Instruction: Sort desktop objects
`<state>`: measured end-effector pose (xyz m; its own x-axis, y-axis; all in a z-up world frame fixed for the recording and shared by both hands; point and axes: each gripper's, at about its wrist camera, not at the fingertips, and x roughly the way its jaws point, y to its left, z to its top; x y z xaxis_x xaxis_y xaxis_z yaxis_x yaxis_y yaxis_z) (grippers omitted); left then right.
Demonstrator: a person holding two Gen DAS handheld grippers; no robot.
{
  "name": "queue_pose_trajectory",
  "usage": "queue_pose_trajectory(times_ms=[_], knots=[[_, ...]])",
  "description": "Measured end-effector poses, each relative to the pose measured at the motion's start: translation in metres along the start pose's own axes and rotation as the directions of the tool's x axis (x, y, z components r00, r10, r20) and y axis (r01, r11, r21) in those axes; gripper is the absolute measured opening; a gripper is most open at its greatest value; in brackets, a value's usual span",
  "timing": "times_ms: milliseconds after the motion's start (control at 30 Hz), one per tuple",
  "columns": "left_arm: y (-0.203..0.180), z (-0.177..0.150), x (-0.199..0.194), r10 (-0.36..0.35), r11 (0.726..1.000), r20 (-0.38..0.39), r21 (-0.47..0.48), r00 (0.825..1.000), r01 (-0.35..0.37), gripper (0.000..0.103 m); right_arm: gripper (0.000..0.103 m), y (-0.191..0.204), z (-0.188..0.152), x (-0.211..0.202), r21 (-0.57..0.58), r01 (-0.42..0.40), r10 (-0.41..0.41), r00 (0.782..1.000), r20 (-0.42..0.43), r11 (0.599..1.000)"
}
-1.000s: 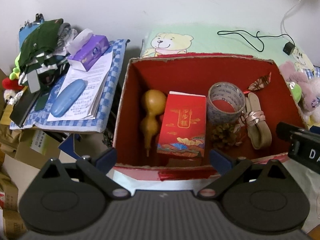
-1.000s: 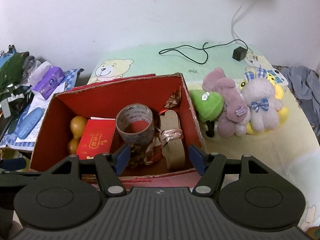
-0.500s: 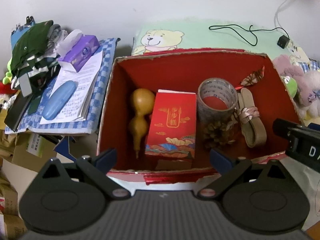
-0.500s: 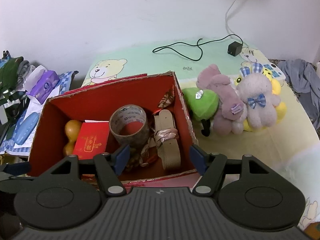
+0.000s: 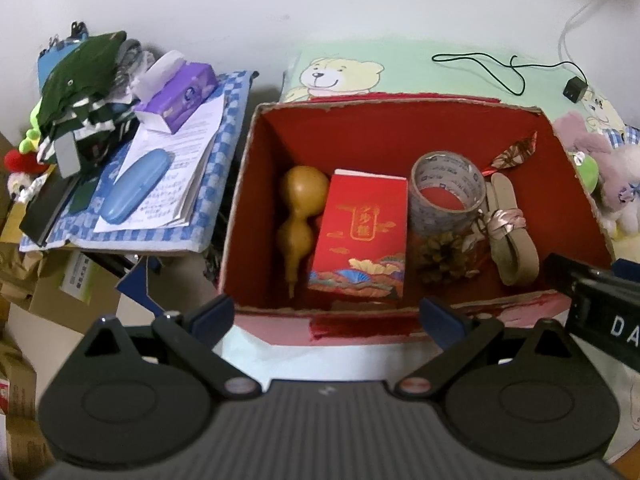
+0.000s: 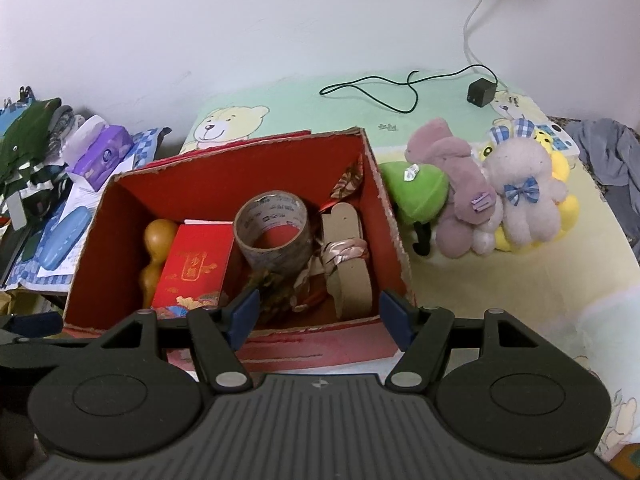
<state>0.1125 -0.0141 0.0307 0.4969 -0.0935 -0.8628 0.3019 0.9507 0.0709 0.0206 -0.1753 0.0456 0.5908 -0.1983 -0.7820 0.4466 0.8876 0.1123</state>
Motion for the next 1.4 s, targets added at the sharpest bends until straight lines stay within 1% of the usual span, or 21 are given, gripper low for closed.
queue_pose_trajectory(times_ms=[200, 333, 633, 867, 1167, 1300, 1400], knots=[[0.004, -0.013, -0.003, 0.007, 1.0, -0.011, -0.012, 1.0, -0.007, 0.1, 0.069, 0.006, -0.009, -0.008, -0.015, -0.029, 0.029, 1.0, -0.002, 0.999], [0.007, -0.022, 0.004, 0.003, 1.0, -0.041, -0.022, 0.999, -0.004, 0.1, 0.069, 0.009, -0.016, -0.009, -0.029, -0.039, 0.039, 0.999, -0.014, 0.999], [0.001, -0.037, 0.013, 0.012, 1.0, -0.066, -0.007, 0.998, -0.013, 0.1, 0.069, 0.005, -0.033, -0.001, -0.031, 0.002, -0.003, 0.999, -0.05, 1.0], [-0.006, -0.04, 0.018, 0.02, 1.0, -0.078, 0.009, 0.997, -0.019, 0.1, 0.069, -0.003, -0.04, 0.004, -0.022, 0.03, -0.032, 0.997, -0.066, 0.999], [-0.008, -0.044, 0.016, 0.039, 0.999, -0.048, 0.005, 0.998, -0.038, 0.099, 0.069, -0.008, -0.045, 0.009, -0.024, 0.045, -0.047, 0.996, -0.074, 0.999], [-0.007, -0.046, 0.011, 0.052, 0.999, -0.008, -0.001, 0.999, -0.052, 0.1, 0.069, -0.006, -0.047, 0.01, -0.038, 0.037, -0.04, 0.997, -0.072, 0.999], [-0.004, -0.048, 0.006, 0.048, 0.999, 0.033, -0.016, 0.998, -0.047, 0.1, 0.069, -0.005, -0.049, 0.01, -0.05, 0.036, -0.04, 0.997, -0.068, 0.998]])
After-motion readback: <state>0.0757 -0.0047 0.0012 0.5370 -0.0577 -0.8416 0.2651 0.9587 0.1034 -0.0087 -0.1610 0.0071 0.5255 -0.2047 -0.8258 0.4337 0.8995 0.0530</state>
